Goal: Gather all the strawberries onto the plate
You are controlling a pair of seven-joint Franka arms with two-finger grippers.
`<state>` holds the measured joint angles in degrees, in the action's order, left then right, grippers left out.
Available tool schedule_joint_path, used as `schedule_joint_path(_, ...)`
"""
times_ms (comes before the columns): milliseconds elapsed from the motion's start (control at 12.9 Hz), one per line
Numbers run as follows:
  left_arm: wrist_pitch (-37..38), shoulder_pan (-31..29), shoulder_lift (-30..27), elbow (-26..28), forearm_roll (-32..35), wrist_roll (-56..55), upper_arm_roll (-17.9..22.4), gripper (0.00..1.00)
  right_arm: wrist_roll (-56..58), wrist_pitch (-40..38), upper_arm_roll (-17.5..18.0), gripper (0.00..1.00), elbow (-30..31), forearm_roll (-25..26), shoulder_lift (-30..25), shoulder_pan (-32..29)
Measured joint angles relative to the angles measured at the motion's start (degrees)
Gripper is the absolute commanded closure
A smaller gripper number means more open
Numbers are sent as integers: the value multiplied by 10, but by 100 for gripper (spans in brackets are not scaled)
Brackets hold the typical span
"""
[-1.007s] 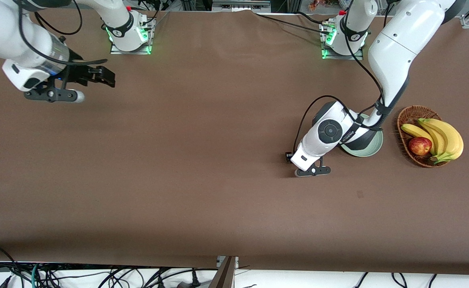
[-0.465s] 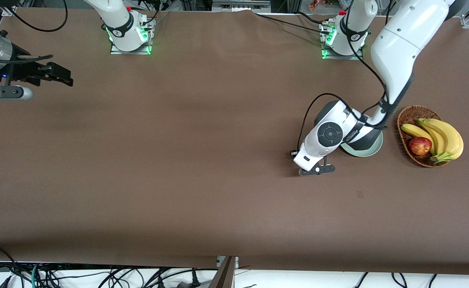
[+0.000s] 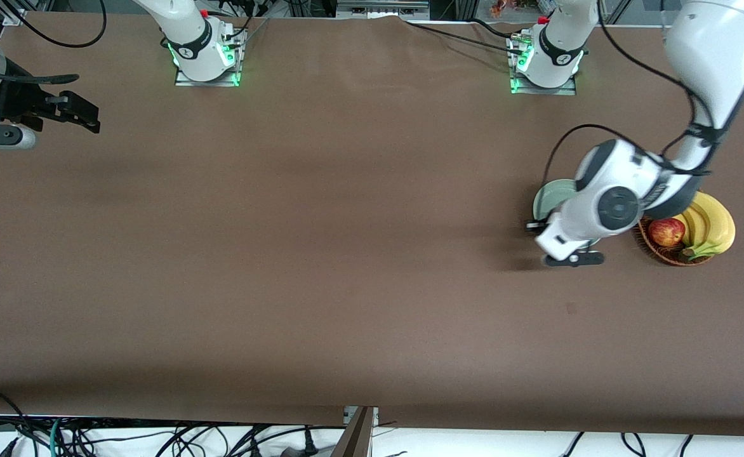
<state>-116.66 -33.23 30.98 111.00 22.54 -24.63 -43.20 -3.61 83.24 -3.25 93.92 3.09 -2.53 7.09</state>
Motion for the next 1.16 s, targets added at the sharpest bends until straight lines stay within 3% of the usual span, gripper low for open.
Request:
schedule_joint_path(155, -2, -59, 3, 20, 0, 55, -3, 75, 0, -5, -2, 0, -2, 1, 0, -4)
schedule_joint_path(310, -13, -72, 14, 28, 14, 71, 0, 71, 0, -12, -4, 0, -9, 1, 1, -6)
schedule_joint_path(387, -20, -71, 22, 29, 23, 71, 1, 65, -1, -12, -7, 0, -11, 1, 2, -7)
schedule_joint_path(465, -25, -71, 28, 29, 26, 71, 2, 41, -1, -12, -10, 0, -13, 1, 4, -8)
schedule_joint_path(542, -27, -71, 31, 29, 28, 71, 2, 5, -1, -12, -12, 0, -14, 1, 6, -8)
schedule_joint_path(620, -28, -71, 33, 29, 33, 72, 3, 0, -1, -12, -12, 0, -16, 1, 7, -8)
schedule_joint_path(852, -26, -71, 32, 22, 36, 89, 3, 0, -1, -12, -13, 0, -19, 1, 8, -9)
schedule_joint_path(1162, 26, -72, -2, -26, 36, 95, -14, 0, -1, -12, -13, 0, -19, 1, 8, -9)
